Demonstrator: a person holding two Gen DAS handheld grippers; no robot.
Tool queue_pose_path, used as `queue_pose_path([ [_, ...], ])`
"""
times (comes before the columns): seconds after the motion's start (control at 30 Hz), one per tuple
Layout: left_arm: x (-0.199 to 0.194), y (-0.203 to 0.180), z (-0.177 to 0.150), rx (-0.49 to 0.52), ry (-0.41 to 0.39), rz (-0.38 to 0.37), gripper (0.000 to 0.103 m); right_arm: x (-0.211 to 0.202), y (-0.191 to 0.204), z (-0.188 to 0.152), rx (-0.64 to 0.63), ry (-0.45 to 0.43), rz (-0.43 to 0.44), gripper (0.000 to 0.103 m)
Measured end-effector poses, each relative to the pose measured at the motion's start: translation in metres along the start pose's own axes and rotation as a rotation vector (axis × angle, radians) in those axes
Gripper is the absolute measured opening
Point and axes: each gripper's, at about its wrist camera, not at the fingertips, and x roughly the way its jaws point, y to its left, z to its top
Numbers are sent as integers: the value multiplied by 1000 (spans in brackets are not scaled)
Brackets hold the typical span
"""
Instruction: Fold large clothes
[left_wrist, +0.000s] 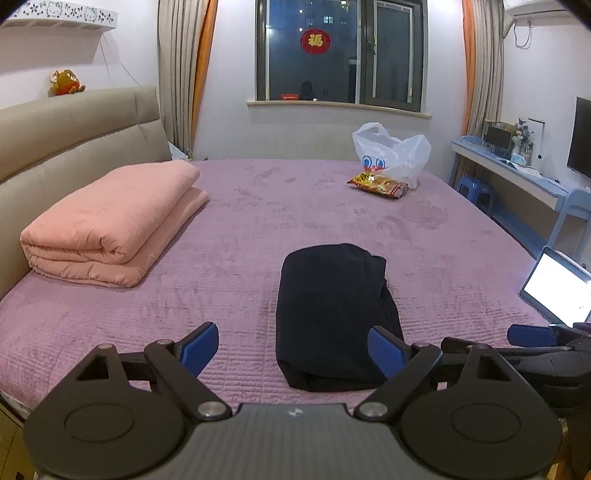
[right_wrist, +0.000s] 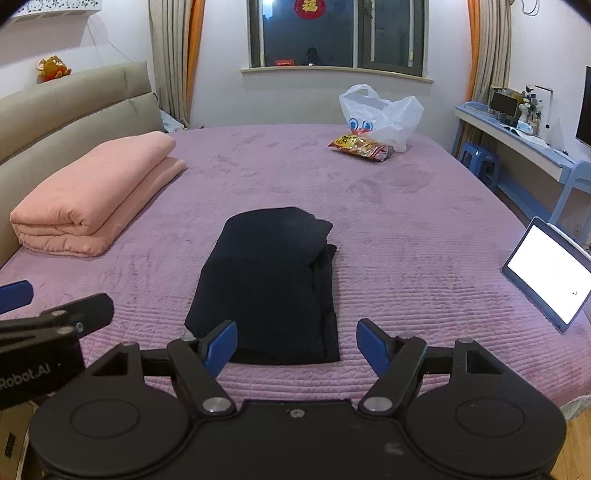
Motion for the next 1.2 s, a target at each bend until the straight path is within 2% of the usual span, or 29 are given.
queue_pose_path([
  [0.17,-1,4,-1,-33,8,-34,90,-2,-3,-4,1,2,-9,85],
  [0.87,-7,3,-3,6,-6,-11,90,0,1,-6,8,35,8,85],
  [1.03,-10,3,-3,-14,-1,-43,90,0,3,-7,7,36,8,85],
  [1.2,-12,3,-3,-8,-10,-29,90,0,5,-7,6,35,6,85],
])
